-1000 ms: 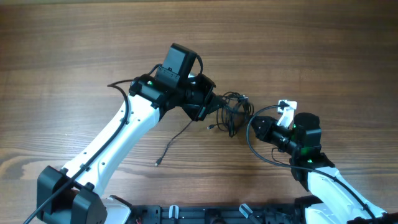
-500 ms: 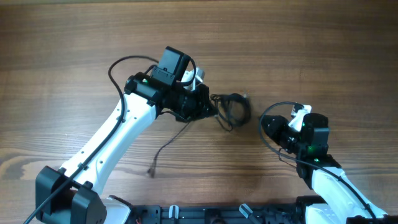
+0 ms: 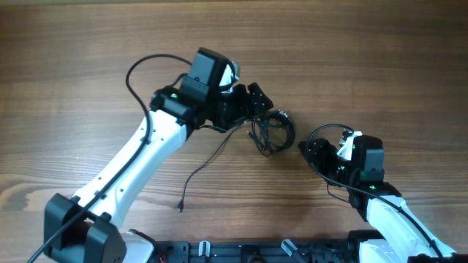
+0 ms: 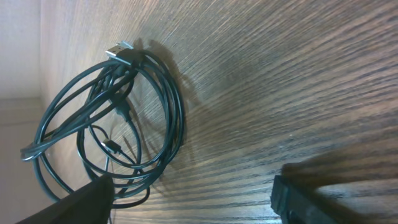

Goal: Untangle cables

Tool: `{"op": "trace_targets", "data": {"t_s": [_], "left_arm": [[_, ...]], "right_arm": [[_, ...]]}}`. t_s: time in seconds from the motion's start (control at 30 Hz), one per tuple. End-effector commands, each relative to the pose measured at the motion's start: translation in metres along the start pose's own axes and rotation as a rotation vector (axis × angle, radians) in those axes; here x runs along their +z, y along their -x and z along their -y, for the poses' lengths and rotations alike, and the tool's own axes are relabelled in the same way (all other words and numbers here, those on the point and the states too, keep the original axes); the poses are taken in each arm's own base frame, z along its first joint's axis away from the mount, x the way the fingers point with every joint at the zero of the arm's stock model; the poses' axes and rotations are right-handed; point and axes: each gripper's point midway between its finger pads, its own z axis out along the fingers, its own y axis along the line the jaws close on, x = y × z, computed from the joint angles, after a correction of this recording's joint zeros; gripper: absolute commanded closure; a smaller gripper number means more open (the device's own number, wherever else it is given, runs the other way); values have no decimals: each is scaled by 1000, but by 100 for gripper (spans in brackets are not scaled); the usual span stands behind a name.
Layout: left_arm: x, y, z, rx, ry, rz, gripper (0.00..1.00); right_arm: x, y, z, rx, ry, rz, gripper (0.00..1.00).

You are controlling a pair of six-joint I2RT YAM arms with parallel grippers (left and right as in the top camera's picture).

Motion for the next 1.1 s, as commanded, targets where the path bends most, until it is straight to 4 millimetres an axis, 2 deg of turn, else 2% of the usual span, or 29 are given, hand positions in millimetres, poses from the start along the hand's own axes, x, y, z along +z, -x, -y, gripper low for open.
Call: {"op": "trace_targets", "data": {"t_s": [0.0, 0.07, 0.17, 0.27, 0.37, 0.5, 0.6, 0.67, 0.83, 1.07], "left_arm": [[26, -4, -13, -233, 106, 34, 19], [39, -6, -22, -302, 155, 51, 32], [64, -9, -36, -378, 208, 46, 39], [78, -6, -47, -414, 234, 39, 45], [83, -2, -56, -425, 253, 46, 47], [79, 13, -67, -418, 294, 132, 48], [78, 19, -73, -412, 319, 174, 53], [79, 19, -73, -410, 319, 177, 57], [88, 15, -68, -384, 311, 175, 58], [107, 5, -84, -346, 398, 199, 57]], "right_arm": [[1, -2, 17, 22, -65, 7, 13], [1, -3, 20, 27, -81, 8, 12], [0, -4, 24, 35, -100, 4, 11], [0, -6, 32, 46, -135, 6, 9], [-2, -6, 39, 55, -172, 12, 7], [-2, -5, 42, 56, -184, 20, 6], [-2, -5, 42, 56, -184, 20, 6], [-2, -5, 41, 56, -183, 21, 5], [-2, -5, 41, 56, -183, 21, 6], [-2, -5, 42, 56, -184, 19, 5]]}}
